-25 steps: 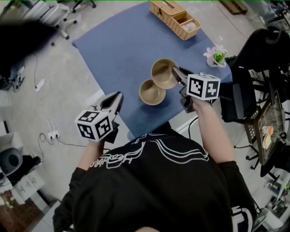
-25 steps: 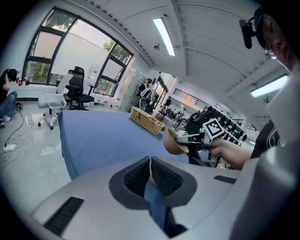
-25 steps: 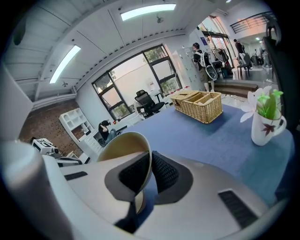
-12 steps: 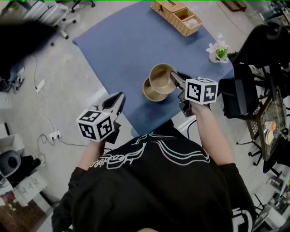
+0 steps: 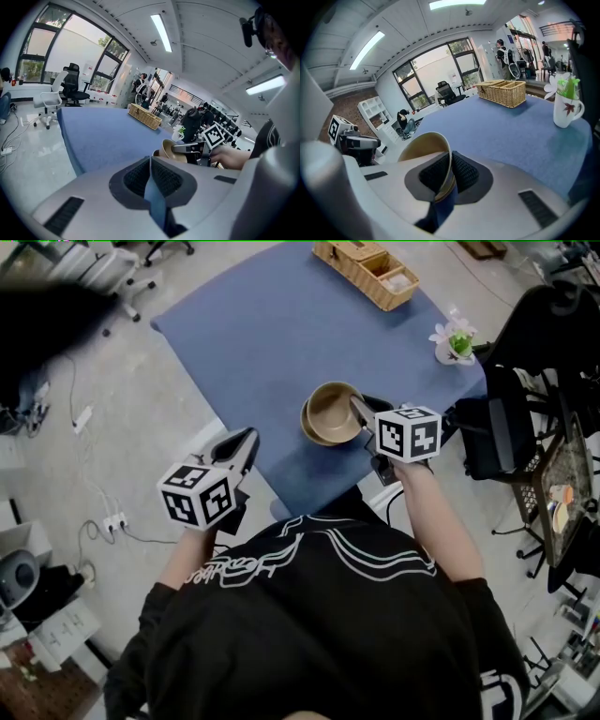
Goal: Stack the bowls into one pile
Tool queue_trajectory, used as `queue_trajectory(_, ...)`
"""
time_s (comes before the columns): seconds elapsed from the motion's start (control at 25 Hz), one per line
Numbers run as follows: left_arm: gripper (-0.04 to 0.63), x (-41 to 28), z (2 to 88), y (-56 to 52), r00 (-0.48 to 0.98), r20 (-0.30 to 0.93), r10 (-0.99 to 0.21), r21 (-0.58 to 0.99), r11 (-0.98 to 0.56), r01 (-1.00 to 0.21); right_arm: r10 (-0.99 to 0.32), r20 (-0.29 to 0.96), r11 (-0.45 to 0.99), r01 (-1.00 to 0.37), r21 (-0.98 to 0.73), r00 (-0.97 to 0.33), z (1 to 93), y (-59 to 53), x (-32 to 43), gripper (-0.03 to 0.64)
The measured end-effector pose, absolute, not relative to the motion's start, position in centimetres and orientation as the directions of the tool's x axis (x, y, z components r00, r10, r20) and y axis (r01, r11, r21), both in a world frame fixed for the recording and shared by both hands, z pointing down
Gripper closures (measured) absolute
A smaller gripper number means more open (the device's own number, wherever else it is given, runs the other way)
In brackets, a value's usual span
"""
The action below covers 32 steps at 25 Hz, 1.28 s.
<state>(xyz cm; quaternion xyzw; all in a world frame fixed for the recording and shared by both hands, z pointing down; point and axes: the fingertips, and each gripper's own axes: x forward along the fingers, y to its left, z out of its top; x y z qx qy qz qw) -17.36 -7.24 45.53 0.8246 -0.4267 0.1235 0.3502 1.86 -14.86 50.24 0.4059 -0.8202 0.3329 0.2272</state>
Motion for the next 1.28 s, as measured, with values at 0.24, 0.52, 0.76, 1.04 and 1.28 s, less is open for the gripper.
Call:
queue_trajectory(0.24, 0.564, -17.5, 46.5, -7.3, 0.615, 0.515, -0.597, 0.476, -0.397, -0.785, -0.509, 0.649, 0.471, -0.814, -0.340, -0.566, 51.1, -14.6, 1.2, 0.572)
queue_trajectory(0.52, 0.565, -17.9, 47.1, -7.1, 0.616, 0.520, -0.592, 0.470, -0.404, -0.785, -0.508, 0.649, 0.536, -0.798, -0.276, -0.566, 51.8, -13.8, 0.4, 0.568)
queue_trajectory(0.76, 0.565, -18.2, 47.2, -7.1, 0.614, 0.524, -0.590, 0.464, -0.407, -0.787, -0.521, 0.634, 0.577, -0.783, -0.231, -0.571, 51.4, -13.8, -0.2, 0.480)
queue_trajectory(1.04, 0.565, -17.8, 47.0, -7.1, 0.622, 0.519, -0.586, 0.462, -0.420, -0.781, -0.541, 0.611, 0.600, -0.774, -0.200, -0.577, 50.5, -13.8, -0.1, 0.394)
queue_trajectory(1.28, 0.563, -16.7, 45.5, -6.8, 0.653, 0.492, -0.576, 0.463, -0.462, -0.756, -0.512, 0.606, 0.649, -0.736, -0.191, -0.609, 48.9, -12.1, -0.3, 0.347)
